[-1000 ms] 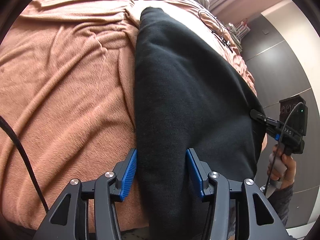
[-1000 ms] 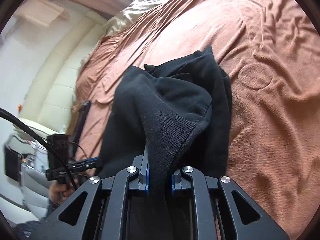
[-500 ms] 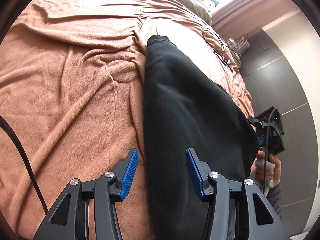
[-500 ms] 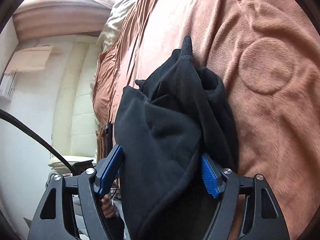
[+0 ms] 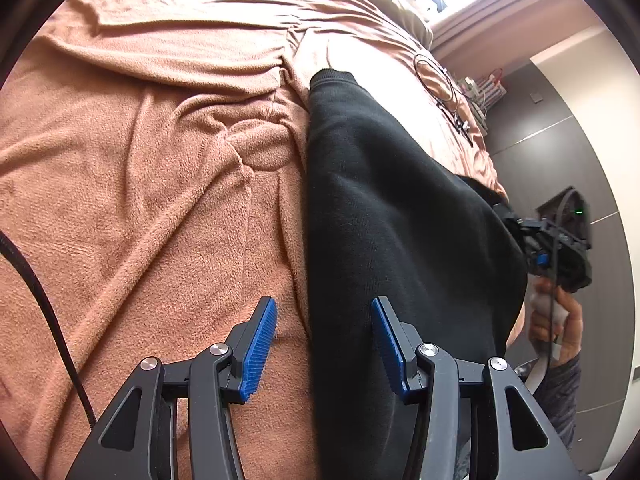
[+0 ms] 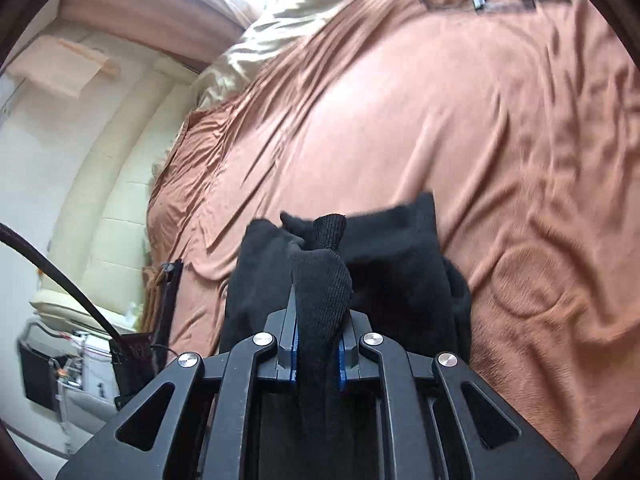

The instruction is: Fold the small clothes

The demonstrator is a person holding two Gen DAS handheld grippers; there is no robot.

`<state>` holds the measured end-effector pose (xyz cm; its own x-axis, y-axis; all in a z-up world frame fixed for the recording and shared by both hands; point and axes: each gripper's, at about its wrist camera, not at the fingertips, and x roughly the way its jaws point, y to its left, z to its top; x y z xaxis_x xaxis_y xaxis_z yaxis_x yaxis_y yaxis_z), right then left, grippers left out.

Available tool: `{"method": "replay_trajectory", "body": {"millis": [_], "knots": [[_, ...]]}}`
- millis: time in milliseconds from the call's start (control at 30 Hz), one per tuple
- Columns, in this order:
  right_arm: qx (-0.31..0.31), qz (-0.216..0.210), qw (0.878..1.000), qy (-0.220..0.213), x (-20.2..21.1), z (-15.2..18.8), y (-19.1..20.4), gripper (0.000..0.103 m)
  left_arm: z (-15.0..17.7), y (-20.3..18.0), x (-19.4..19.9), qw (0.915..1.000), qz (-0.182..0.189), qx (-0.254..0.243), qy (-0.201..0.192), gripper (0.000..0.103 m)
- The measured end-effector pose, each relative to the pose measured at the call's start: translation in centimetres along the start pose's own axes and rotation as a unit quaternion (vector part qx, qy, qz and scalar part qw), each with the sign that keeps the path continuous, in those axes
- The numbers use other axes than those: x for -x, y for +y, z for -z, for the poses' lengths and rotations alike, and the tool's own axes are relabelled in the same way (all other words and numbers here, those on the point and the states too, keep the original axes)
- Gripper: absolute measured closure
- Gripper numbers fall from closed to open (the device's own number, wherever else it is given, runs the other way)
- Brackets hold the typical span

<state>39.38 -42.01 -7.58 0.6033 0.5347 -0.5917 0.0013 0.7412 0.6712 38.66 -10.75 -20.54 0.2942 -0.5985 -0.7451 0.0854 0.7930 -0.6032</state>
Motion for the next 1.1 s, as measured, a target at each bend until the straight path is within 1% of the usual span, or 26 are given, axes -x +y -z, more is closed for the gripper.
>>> {"method": "replay_trajectory", "body": {"millis": [133, 267, 333, 367, 433, 633, 767, 867, 933, 1000, 1100], "knots": [[0.043, 0.021, 0.999, -0.024, 2.0, 0.6, 2.8, 0.093, 0.2, 0.0, 0.6, 1.0000, 0.006, 0.001, -0.007, 0.052], [0.104, 0.046, 0.993, -0.029, 2.2, 3.1, 6.8, 0.093, 0.4, 0.0, 1.3, 0.9999, 0.008, -0.002, -0.014, 0.052], [0.139, 0.067, 0.988, -0.026, 1.5, 4.7, 8.2, 0.092, 0.3, 0.1, 1.6, 0.9998, 0.008, 0.001, -0.017, 0.052], [0.155, 0.077, 0.985, -0.021, 1.1, 5.3, 8.9, 0.092, 0.3, 0.2, 1.7, 0.9998, 0.009, 0.003, -0.018, 0.052], [0.177, 0.082, 0.981, -0.008, 0.3, 6.1, 10.3, 0.092, 0.3, 0.3, 2.0, 0.9997, 0.009, 0.004, -0.022, 0.052], [0.220, 0.076, 0.972, 0.043, -3.1, 9.9, 13.8, 0.092, 0.7, 0.4, 2.5, 0.9996, 0.014, 0.006, -0.025, 0.052], [0.253, 0.092, 0.960, 0.084, -6.0, 12.3, 15.9, 0.089, 1.1, 0.6, 2.9, 0.9995, 0.015, 0.008, -0.026, 0.052], [0.257, 0.094, 0.955, 0.116, -7.1, 12.6, 16.7, 0.077, 1.3, 0.8, 3.0, 0.9995, 0.015, 0.010, -0.026, 0.052], [0.254, 0.076, 0.956, 0.123, -7.0, 12.0, 17.0, 0.052, 1.5, 1.0, 3.1, 0.9995, 0.014, 0.011, -0.026, 0.052], [0.259, 0.059, 0.957, 0.117, -6.0, 11.6, 17.7, 0.043, 1.6, 1.1, 3.2, 0.9995, 0.012, 0.013, -0.026, 0.052], [0.259, 0.057, 0.958, 0.107, -4.4, 10.9, 17.7, 0.043, 1.6, 1.4, 3.3, 0.9995, 0.011, 0.015, -0.027, 0.052]]}}
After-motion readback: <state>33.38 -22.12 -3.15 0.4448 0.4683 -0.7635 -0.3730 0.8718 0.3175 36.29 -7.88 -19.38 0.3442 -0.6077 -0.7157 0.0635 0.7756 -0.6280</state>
